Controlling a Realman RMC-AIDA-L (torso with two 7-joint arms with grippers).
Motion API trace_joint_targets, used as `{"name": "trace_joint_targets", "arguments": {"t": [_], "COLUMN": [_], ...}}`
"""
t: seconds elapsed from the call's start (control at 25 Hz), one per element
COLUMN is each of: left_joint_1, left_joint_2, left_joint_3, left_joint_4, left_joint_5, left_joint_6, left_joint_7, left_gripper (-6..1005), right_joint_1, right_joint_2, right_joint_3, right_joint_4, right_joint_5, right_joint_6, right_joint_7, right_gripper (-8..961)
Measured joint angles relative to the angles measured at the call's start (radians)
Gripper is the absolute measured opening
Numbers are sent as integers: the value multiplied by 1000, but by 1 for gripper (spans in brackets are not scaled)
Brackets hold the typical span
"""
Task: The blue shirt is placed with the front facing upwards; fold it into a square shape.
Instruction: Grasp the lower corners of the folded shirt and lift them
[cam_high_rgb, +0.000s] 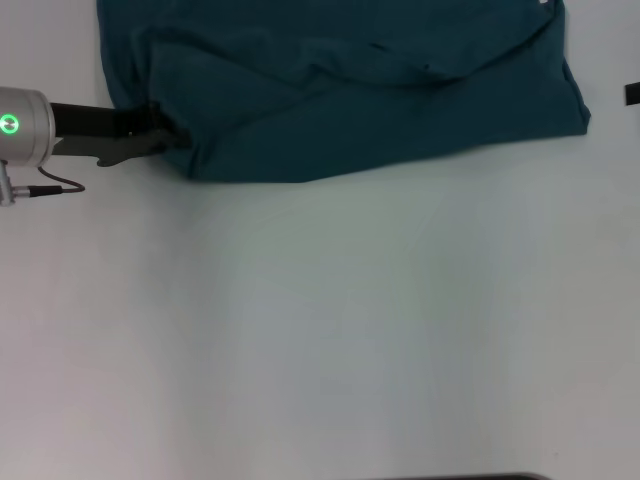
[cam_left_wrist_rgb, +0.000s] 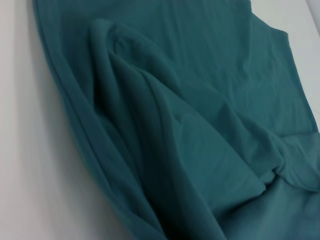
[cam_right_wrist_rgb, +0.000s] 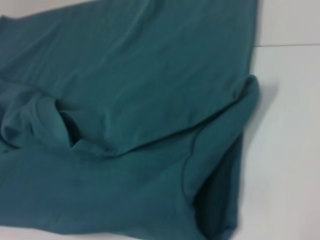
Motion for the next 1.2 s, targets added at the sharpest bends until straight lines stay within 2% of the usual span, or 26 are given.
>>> {"name": "trace_joint_targets", "arguments": {"t": [0.16, 0.6, 0.92, 1.2], "left_joint_1": [0, -1, -1, -2], "left_joint_2": [-2, -3, -3, -3], "left_joint_3": [0, -1, -4, -12], "left_joint_4": [-1, -3, -3, -3], "left_joint_5": [0, 0, 0, 0], "left_joint_6": [1, -2, -5, -4], "left_joint_7": [0, -1, -1, -1], "left_gripper": [11, 12, 12, 11], "right_joint_1": [10, 49, 77, 77], "right_joint_2": [33, 115, 128, 129], "right_joint_3": [-32, -28, -30, -29], "right_joint_4": [32, 79, 180, 183], "right_joint_5": [0, 6, 8, 11], "right_joint_6": [73, 238, 322, 320], "right_joint_7": [-2, 7, 14, 14], "right_gripper": [925, 925, 914, 878]}}
